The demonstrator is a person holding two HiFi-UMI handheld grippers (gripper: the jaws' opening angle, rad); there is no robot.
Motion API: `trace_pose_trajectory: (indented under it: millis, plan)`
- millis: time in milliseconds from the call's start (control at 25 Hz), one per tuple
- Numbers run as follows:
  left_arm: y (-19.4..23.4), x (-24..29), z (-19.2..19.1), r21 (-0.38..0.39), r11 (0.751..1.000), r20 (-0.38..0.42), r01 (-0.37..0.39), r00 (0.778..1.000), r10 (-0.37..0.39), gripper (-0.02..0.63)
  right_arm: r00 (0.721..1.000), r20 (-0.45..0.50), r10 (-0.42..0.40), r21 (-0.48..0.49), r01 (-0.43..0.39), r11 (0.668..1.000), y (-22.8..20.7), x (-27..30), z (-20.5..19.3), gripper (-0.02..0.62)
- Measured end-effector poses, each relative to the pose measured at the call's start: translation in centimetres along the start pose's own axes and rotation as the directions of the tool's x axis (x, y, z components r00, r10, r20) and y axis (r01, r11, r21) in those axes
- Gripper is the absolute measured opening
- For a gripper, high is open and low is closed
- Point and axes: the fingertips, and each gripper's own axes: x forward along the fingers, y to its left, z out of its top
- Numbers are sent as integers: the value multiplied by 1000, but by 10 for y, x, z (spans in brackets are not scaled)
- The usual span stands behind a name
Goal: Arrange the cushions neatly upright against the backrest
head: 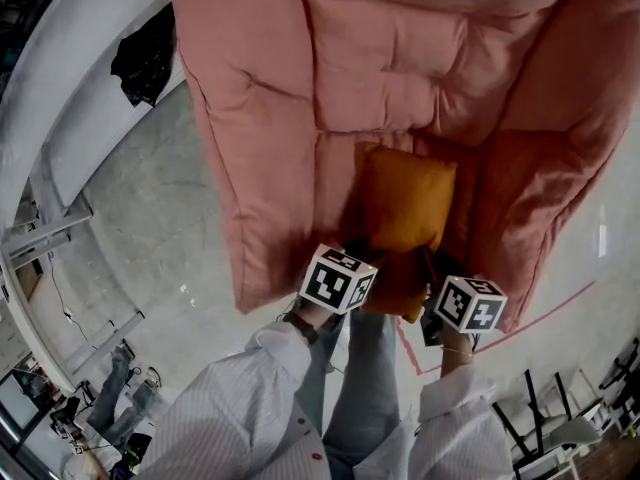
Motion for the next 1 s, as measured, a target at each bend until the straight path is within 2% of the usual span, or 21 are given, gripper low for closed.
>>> trace_pose_trajectory:
  millis: [200, 480, 680, 1000]
  plan:
    - [-3, -13, 11, -73, 997, 69, -13, 997, 18, 175, 1000, 13, -7, -64, 8, 998, 10, -7, 22, 80]
    - [-12, -32, 45, -200, 980, 191, -14, 980, 53, 175, 1000, 20, -11, -259, 16, 966, 32, -22, 76, 80]
    - [-20, -39, 81, -285, 958, 288, -7, 953, 93, 173, 999, 34, -12, -360, 23, 932, 39, -31, 122, 80]
    - [-22, -48, 135, -409, 911, 427, 58, 894, 135, 170, 999, 40, -8, -530, 28, 847, 55, -32, 189, 78]
